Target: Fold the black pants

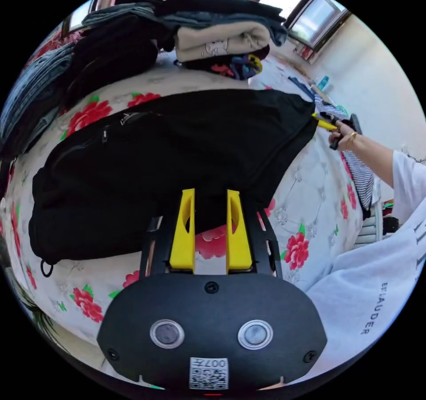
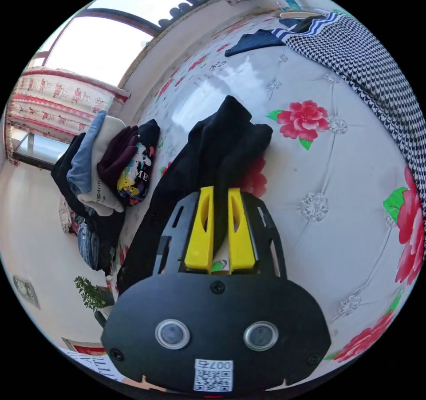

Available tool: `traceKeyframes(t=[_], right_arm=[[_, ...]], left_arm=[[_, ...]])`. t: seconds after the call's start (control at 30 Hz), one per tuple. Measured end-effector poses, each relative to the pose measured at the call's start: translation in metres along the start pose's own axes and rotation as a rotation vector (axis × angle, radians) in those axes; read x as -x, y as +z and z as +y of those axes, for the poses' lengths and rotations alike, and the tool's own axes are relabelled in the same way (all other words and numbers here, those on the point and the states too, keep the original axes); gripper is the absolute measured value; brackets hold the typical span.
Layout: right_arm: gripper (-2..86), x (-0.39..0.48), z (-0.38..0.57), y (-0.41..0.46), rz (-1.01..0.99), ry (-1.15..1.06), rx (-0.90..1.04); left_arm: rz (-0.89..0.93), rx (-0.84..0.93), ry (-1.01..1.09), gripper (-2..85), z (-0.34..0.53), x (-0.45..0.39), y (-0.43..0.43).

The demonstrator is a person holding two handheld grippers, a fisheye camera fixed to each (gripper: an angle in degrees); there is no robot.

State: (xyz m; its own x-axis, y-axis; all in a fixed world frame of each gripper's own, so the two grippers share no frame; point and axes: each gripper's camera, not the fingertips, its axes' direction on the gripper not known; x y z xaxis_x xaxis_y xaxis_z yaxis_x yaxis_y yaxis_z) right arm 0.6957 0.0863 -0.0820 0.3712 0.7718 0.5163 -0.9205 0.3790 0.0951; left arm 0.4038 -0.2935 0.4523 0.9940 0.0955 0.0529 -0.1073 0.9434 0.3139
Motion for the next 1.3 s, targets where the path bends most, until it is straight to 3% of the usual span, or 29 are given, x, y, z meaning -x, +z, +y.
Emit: traceKeyframes(t=[0.2,0.33,0.43,0.57,0.73,0.83,0.97,1.2,1.3], right_arm=[[0.0,-0.04,0.053,-0.058,-0.07,-0.057,-0.073],[0.3,-0.079,0.137,-0.097,0.082,-0.066,-0.047],[1.7,-0.128,0.202,-0.124,0.051,0.078,-0.023],[5.0,-0.162,0.246,-0.178,-0.002,0.194,-0.265],[7.1,-0.154,0.229,-0.172,-0.052,0.149,-0.307],[7.9,-0.141,0.207,-0.147,0.029,0.081,-0.244],[6.6,-0.13,0.177,-0.134,0.121,0.063,-0.154],[5.2,-0.12,0.2,-0.201,0.024,-0.112,-0.274],[6.3,-0.146,0.212,-0.198,0.027,-0.076,-0.258]], left_arm=[[0.037,0.142,0.103,1.4,-0.002,-0.036,0.013],[0.095,0.209,0.125,2.2,0.027,-0.068,0.015],[0.09,0.216,0.115,5.4,0.046,-0.092,0.019],[-0.017,0.153,0.172,7.9,0.048,-0.128,0.012],[-0.084,0.07,0.303,8.0,0.041,-0.175,0.015],[-0.1,0.19,0.323,6.4,0.039,-0.182,0.053],[-0.07,0.159,0.328,1.1,0.034,-0.174,0.052],[-0.023,-0.031,0.231,-0.8,0.051,-0.151,-0.022],[-0.037,-0.01,0.278,-0.4,0.068,-0.146,-0.03]])
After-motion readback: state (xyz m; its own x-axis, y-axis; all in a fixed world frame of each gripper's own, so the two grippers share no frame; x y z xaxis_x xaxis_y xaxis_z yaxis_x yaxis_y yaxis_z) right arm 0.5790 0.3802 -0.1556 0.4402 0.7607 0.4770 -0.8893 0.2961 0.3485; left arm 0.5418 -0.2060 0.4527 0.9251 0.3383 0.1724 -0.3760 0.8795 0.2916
